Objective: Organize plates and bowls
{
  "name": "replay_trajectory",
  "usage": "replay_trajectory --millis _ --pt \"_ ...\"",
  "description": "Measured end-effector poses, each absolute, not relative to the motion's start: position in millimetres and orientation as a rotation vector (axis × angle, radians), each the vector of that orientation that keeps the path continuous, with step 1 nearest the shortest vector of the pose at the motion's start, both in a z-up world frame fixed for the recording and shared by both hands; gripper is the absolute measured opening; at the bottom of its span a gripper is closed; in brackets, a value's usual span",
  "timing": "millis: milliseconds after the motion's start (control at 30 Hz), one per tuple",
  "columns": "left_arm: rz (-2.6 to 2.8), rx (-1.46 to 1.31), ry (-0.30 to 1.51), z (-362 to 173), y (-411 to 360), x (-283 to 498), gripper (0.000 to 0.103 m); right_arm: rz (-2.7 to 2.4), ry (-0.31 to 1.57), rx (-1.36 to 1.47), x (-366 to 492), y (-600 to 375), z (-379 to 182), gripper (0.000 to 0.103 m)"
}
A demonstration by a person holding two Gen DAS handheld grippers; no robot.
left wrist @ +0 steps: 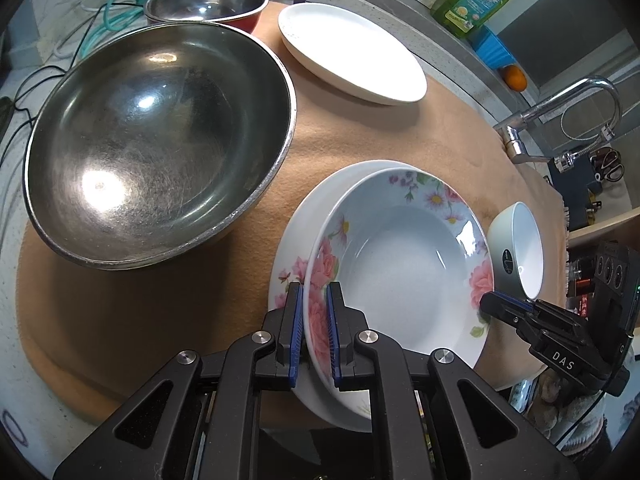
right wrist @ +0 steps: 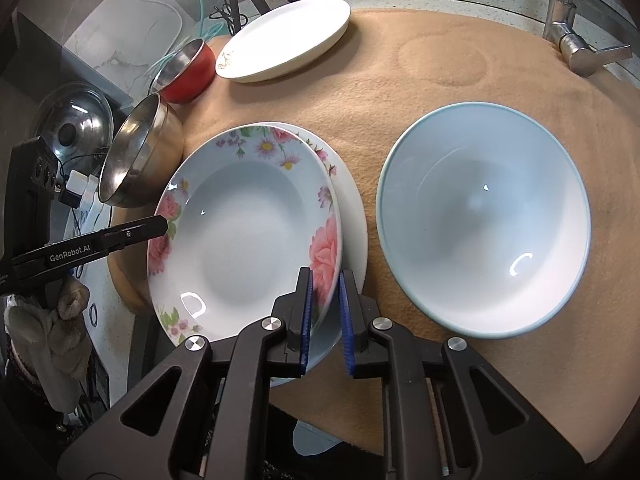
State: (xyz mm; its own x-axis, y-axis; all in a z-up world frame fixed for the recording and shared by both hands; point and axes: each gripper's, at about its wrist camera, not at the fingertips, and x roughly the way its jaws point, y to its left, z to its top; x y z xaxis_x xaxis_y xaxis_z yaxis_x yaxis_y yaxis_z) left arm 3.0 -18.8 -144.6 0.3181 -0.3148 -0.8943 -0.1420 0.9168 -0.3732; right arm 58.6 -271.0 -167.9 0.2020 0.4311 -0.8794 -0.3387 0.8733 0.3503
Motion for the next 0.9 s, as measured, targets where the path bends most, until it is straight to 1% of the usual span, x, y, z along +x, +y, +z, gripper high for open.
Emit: replay_trajectory --millis 300,333,400,467,633,700,900 --pt "-0.114 -0.406 1.242 -136.2 -21.2 -0.9 0.009 0.54 1.246 0.094 56.4 -277.2 -159.1 0.015" --pt "-0.115 -0.401 1.236 -133.4 -21.3 -2.6 0.009 0.538 1.239 0.089 55.6 -278.7 -155.5 0.016" --pt "-0.121 -0.404 1.223 -128.2 -20.6 -5.5 0.009 0.534 1.22 0.09 53.8 -281.9 -146.5 0.022" --pt "-0.126 -0.405 1.203 -120.4 -21.3 -5.5 0.009 0.538 1.193 0.103 53.8 -286.0 -134.5 0.029" --pt "-0.137 -0.419 1.134 -95.2 -20.1 5.4 0.009 0.564 1.123 0.129 66.1 -291.0 -98.1 0.03" --pt "-0.142 -0.436 1.115 -88.0 -17.4 14.2 0.011 0.59 1.09 0.153 77.4 -292.3 -77.5 0.03" --pt "-0.109 -0.486 1.075 -77.0 -9.7 46.4 0.011 0.645 1.015 0.21 118.2 -290.2 -28.8 0.034"
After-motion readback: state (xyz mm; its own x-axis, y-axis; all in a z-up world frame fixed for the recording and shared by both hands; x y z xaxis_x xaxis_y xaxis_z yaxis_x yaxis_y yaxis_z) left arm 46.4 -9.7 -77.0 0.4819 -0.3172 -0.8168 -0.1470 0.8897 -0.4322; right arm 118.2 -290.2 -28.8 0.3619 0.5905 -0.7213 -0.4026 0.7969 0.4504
